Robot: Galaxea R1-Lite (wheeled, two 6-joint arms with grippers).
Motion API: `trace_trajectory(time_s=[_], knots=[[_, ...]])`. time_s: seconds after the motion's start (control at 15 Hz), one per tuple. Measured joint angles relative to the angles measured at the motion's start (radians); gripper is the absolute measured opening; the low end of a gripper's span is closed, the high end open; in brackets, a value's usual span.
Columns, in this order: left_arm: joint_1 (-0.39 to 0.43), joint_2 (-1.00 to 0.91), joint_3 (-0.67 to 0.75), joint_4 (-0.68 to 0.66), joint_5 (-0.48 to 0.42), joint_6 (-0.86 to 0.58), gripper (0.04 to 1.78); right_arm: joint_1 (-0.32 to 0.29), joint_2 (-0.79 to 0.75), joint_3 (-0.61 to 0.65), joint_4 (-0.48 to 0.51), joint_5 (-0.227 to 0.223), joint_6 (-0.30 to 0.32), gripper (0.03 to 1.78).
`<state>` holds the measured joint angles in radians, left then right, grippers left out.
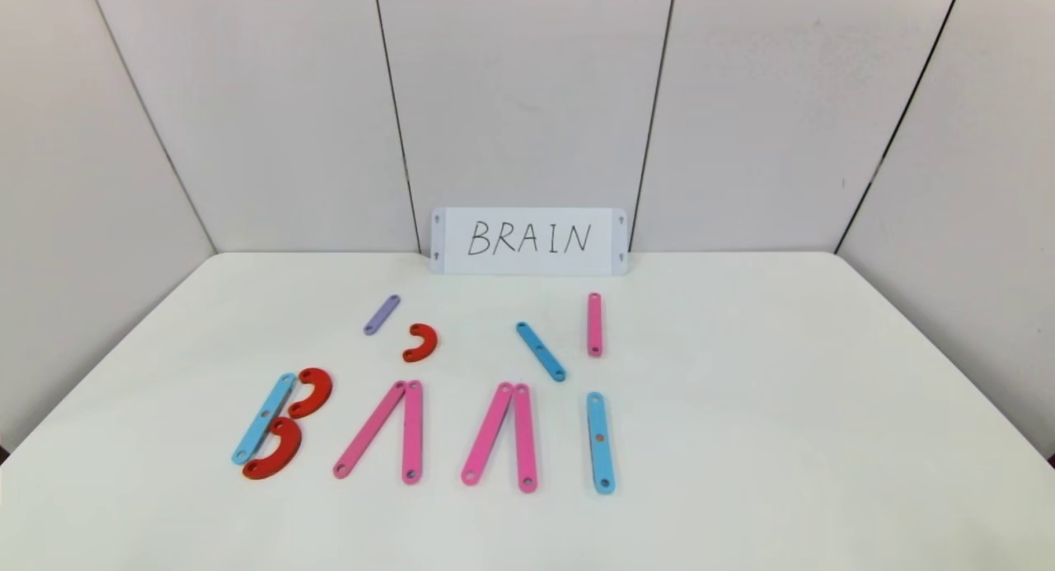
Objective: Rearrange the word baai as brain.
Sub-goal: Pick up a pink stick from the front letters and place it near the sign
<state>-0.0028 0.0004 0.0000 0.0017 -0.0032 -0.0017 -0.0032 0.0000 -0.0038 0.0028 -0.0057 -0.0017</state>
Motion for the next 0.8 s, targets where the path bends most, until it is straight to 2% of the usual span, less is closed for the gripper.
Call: trace_trajectory(time_s=[0.6,0.8], knots=[[0.000,0.000,0.000,0.001,0.000,0.018,1.74,0.000,0.000,0.002,-0.006,0.002,-0.009,1.74],[0.000,0.000,0.000,-0.035,0.000,0.018,1.74,0.000,0.000,-0.029,0.011,0.004,-0.007,1.74]])
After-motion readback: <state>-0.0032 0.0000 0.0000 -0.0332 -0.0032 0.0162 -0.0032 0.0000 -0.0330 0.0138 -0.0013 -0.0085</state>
